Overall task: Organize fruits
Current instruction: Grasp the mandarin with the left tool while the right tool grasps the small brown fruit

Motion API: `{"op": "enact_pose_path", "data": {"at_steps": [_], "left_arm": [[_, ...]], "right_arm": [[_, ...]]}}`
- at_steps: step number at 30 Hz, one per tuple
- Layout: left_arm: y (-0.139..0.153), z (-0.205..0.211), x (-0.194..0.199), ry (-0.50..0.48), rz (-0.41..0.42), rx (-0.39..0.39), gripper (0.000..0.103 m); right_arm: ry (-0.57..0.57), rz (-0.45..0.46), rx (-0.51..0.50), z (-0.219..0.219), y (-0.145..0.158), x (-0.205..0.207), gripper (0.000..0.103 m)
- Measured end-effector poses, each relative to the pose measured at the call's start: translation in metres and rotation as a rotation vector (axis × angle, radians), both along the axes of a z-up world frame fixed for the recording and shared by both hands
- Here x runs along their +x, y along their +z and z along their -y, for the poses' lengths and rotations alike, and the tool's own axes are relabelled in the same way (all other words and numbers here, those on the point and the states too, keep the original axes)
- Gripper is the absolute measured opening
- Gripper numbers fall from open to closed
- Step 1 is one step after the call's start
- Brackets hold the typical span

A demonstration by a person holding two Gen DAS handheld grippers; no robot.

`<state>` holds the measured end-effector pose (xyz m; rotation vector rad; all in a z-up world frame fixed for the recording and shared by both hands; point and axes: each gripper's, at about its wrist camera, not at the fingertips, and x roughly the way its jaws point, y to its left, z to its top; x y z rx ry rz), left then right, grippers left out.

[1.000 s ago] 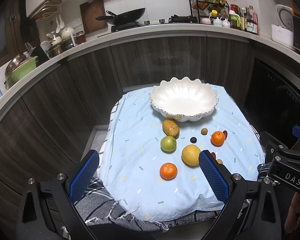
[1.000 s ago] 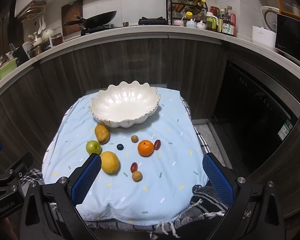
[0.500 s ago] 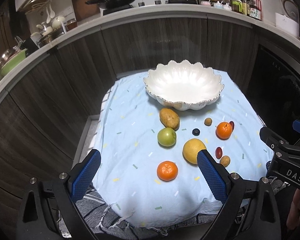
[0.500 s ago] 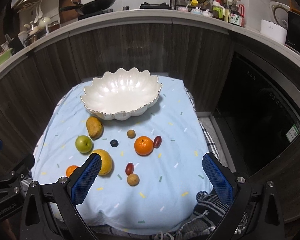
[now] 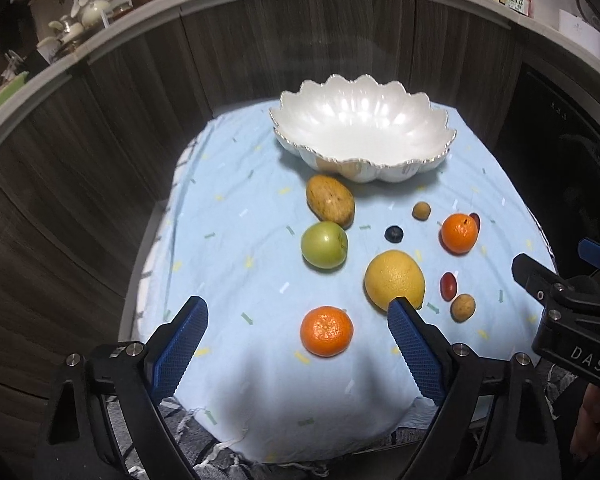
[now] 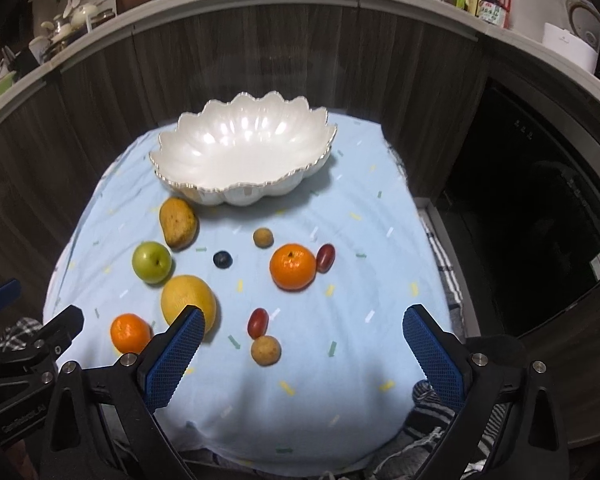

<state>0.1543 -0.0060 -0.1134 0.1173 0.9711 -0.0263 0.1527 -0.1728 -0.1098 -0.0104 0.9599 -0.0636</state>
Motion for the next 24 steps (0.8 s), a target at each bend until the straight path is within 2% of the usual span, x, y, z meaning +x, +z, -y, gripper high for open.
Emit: {"op": "enact_pose_path", "data": {"at_steps": [14, 20, 24], "left_arm": [[-0.044, -0.002, 0.018, -0.015, -0.102, -0.035, 0.082], [-0.058, 0.000, 0.024, -0.022, -0.130, -0.041, 0.080], [-0.067, 0.001, 0.026, -0.028, -0.147, -0.044, 0.073]], "right_arm": [[0.040, -0.117, 0.021, -0.007, -0.042, 0.020, 0.082], [0.051, -0.146, 0.037, -0.009, -0.056, 0.024, 0.078], [0.056, -0.169, 0.044, -0.011, -0.066, 0.025, 0.075]]}}
